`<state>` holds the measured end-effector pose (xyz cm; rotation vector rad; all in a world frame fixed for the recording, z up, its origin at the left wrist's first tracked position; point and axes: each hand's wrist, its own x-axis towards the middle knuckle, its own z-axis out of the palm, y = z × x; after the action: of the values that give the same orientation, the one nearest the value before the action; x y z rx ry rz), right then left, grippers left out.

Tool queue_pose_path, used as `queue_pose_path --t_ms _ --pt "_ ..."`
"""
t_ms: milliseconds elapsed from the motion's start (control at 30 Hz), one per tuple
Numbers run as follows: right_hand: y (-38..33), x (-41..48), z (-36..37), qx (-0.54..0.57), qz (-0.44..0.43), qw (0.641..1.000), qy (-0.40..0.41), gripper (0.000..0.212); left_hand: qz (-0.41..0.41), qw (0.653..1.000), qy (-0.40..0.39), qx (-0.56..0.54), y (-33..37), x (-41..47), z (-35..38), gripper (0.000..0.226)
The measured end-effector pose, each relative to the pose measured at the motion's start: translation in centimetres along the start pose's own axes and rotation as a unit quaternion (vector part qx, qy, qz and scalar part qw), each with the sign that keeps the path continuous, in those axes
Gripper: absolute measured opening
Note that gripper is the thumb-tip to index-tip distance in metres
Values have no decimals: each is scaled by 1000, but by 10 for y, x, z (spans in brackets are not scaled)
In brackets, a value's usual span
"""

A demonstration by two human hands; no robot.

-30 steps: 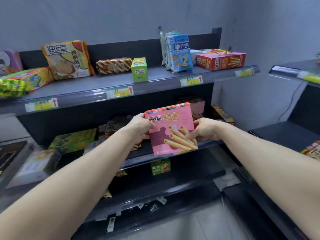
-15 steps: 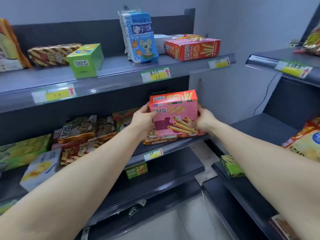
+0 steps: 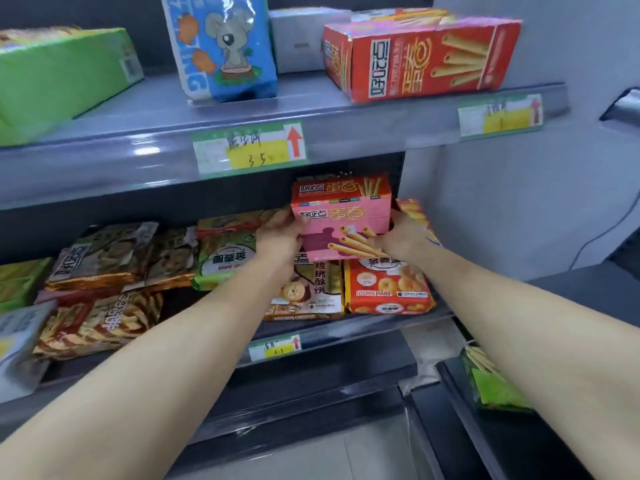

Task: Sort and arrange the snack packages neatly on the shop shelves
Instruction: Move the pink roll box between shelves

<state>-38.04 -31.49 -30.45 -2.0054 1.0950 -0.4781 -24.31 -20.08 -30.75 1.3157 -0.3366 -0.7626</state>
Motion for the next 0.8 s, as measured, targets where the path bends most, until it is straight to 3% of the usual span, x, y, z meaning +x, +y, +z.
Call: queue_pose_path --t_ms 100,233,467,600,733,800 --pt "9 23 6 36 1 999 -24 47 9 1000 23 -14 -8 15 5 38" --pt "23 47 15 -5 -13 1000 -13 47 7 999 34 -12 -19 31 9 39" --pt "45 63 10 54 -7 998 12 32 -5 1000 -10 -23 -37 46 17 41" --pt "55 68 1 27 -5 999 40 42 -14 999 -40 -26 -43 52 24 43" --pt "64 77 4 45 13 999 0 28 -13 998 -63 -25 -47 63 26 42" --pt "65 79 4 26 28 999 3 35 -2 998 -66 2 -51 67 26 41"
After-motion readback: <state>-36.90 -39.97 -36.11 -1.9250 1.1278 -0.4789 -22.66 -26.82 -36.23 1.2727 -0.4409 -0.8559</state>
